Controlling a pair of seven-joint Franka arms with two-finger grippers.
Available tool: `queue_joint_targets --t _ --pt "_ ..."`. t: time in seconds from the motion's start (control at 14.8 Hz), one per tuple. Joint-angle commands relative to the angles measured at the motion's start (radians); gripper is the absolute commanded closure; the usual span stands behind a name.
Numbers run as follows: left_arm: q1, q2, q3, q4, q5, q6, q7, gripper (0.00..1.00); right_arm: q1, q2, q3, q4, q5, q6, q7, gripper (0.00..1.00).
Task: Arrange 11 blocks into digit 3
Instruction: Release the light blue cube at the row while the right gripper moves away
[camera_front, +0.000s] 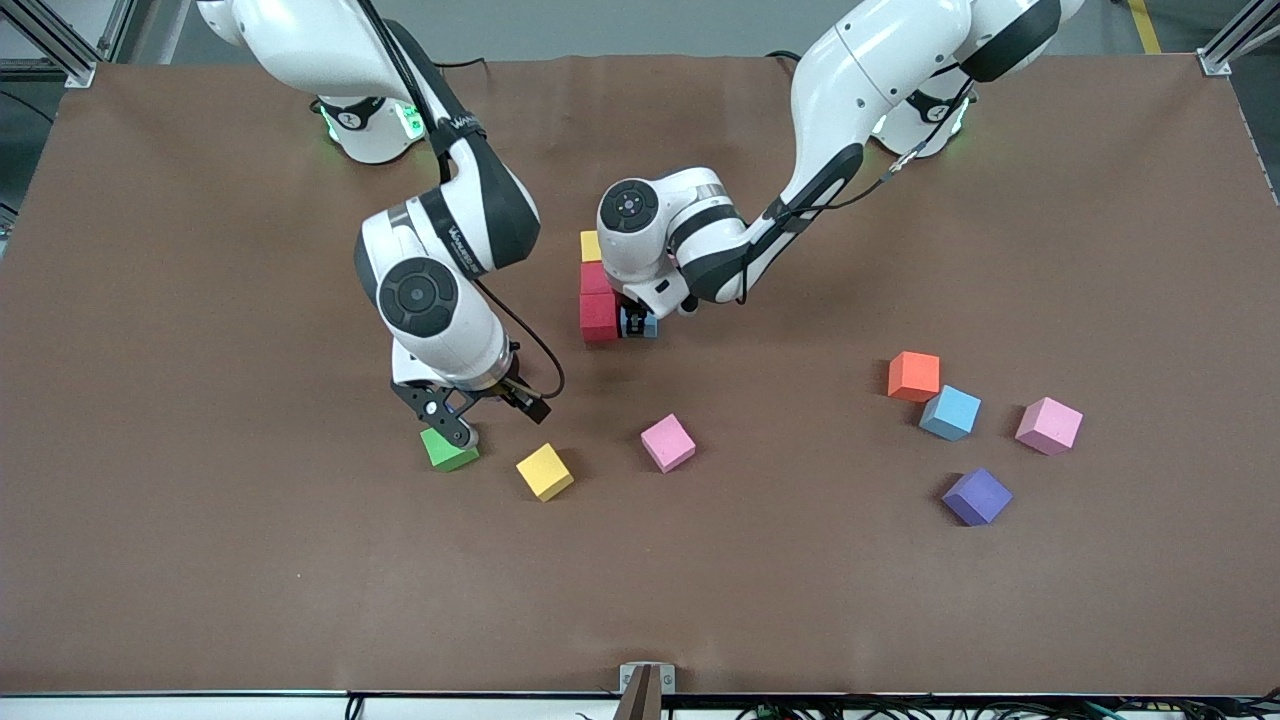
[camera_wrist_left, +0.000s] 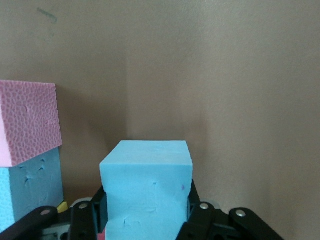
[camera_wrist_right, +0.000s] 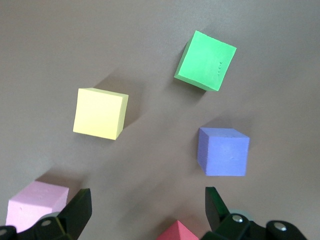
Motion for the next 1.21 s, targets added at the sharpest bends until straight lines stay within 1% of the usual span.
queue_joint_targets --t 0.0,0.27,0.47,0.54,0.61,0.67,0.88,1.15 --pt "-0.019 0.016 0.011 0.025 -0.023 0.001 -0.004 0.49 -0.006 0.073 0.002 0.111 0.012 -0.035 0.071 0.00" --pt "-0.019 0.029 0.011 0.046 -0.023 0.001 -0.004 0.49 0.005 0.131 0.006 0.206 0.025 -0.035 0.183 0.00" --pt "-0.019 0.029 0.011 0.048 -0.021 0.001 -0.004 0.46 0.032 0.189 0.008 0.290 0.025 -0.023 0.283 0.00" --pt "-0.019 0.029 0.011 0.048 -0.021 0.001 -0.004 0.41 0.036 0.221 0.012 0.335 0.025 -0.023 0.318 0.00" --pt "-0.018 0.027 0.011 0.048 -0.020 0.001 -0.003 0.25 0.039 0.248 0.019 0.376 0.025 -0.029 0.340 0.00" --pt "-0.018 0.026 0.011 0.048 -0.017 0.001 0.003 0.00 0.042 0.263 0.020 0.396 0.025 -0.029 0.352 0.00" --pt "-0.009 0.013 0.011 0.048 -0.021 -0.005 0.008 0.00 0.065 0.294 0.022 0.423 0.024 -0.023 0.377 0.00" --pt "0.001 -0.005 0.009 0.038 -0.024 -0.021 0.013 0.00 0.089 0.364 0.020 0.485 0.022 -0.020 0.439 0.00"
